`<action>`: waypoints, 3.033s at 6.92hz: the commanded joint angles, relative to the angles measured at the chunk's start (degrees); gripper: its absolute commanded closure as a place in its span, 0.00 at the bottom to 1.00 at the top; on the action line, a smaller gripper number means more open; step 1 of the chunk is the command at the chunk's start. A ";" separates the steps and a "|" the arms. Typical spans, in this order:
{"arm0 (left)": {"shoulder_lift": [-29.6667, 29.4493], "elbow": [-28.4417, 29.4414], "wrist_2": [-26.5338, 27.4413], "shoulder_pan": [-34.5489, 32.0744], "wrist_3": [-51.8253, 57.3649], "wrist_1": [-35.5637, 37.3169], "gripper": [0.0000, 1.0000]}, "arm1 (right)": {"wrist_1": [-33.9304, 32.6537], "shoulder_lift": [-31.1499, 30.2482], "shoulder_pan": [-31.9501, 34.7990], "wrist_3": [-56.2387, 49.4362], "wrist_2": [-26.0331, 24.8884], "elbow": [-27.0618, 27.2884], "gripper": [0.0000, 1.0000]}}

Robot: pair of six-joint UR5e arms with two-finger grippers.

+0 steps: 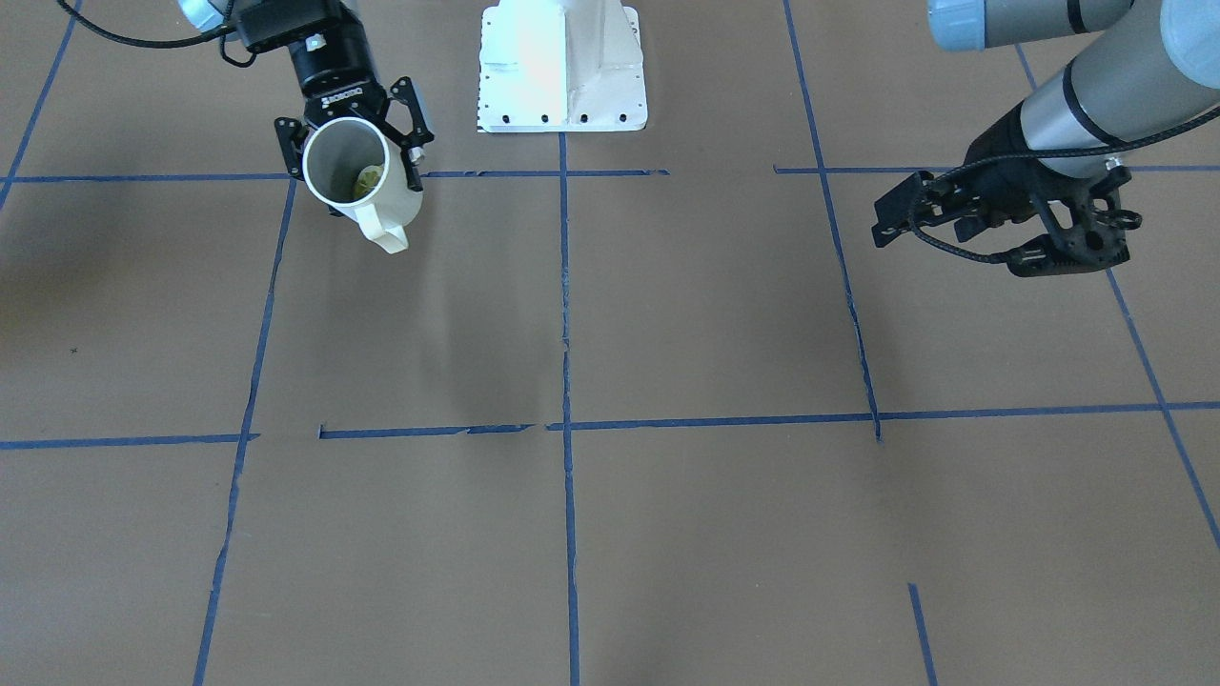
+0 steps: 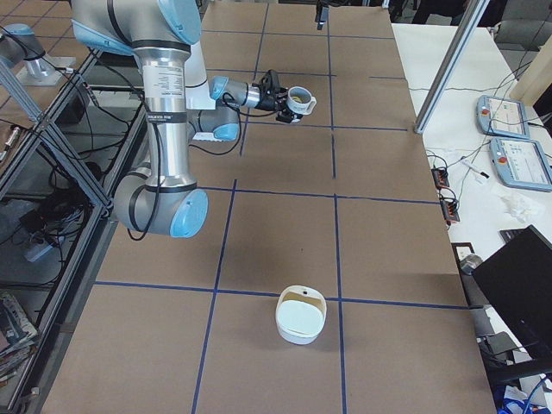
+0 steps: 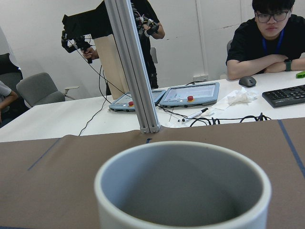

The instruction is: Left arm hands cup to right arm to dump lemon

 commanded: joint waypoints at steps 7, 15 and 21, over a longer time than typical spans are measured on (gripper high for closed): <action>18.40 -2.24 5.61 -13.06 29.95 -0.52 0.00 | 48.44 -19.59 14.08 3.83 13.17 -20.76 1.00; 17.52 -2.86 5.70 -12.88 27.67 -0.61 0.00 | 76.80 -19.59 41.89 35.35 38.46 -47.53 1.00; 16.90 -2.86 5.87 -12.79 27.58 -0.61 0.00 | 77.35 -14.06 58.19 68.01 54.75 -51.77 1.00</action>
